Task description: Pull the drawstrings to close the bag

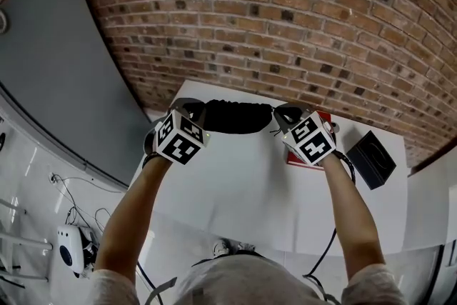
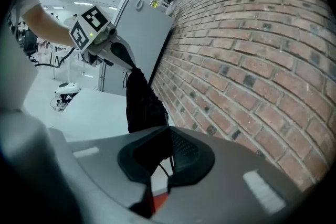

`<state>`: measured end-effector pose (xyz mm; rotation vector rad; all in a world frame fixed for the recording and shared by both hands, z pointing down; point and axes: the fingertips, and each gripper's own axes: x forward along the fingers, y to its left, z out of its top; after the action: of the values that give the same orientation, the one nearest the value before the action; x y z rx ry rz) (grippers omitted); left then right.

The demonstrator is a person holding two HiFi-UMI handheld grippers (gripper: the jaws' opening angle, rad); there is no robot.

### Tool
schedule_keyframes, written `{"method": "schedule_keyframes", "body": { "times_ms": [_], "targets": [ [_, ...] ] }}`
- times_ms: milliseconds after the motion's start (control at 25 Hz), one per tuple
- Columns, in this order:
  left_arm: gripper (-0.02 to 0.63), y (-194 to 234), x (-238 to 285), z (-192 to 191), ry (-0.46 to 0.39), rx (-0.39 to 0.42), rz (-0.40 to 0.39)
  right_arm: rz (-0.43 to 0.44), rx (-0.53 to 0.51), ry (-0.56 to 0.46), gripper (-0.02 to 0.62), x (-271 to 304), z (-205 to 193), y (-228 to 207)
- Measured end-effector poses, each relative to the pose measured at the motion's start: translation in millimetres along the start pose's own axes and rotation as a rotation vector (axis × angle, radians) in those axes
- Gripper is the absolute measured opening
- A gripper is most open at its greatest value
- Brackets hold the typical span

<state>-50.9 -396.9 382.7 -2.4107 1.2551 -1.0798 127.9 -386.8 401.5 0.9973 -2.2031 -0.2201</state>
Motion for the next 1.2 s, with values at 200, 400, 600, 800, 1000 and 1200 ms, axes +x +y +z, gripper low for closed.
{"method": "schedule_keyframes", "body": {
  "times_ms": [200, 400, 600, 800, 1000, 1200],
  "targets": [
    [0.008, 14.5, -10.9, 17.5, -0.035, -0.009, 0.054, -0.045, 0.014, -0.055, 0.006, -14.1, 24.3, -10.7],
    [0.008, 27.0, -22.1, 33.6, -0.072, -0.027, 0.097, -0.107, 0.015, -0.107, 0.006, -26.3, 42.7, -25.5],
    [0.008, 39.8, -37.7, 54.1, -0.132, -0.03, 0.154, -0.164, 0.029, -0.155, 0.006, -41.4, 60.2, -35.9],
    [0.008, 53.8, -52.8, 66.5, -0.176, -0.035, 0.219, -0.214, 0.058, -0.21, 0.006, -52.4, 79.1, -41.3],
    [0.006, 63.4, -60.9, 74.0, -0.207, -0.053, 0.255, -0.278, 0.095, -0.269, 0.006, -62.6, 94.7, -48.5],
    [0.006, 73.7, -64.6, 74.9, -0.222, -0.103, 0.27, -0.325, 0.122, -0.295, 0.006, -67.3, 101.0, -56.0]
  ]
}}
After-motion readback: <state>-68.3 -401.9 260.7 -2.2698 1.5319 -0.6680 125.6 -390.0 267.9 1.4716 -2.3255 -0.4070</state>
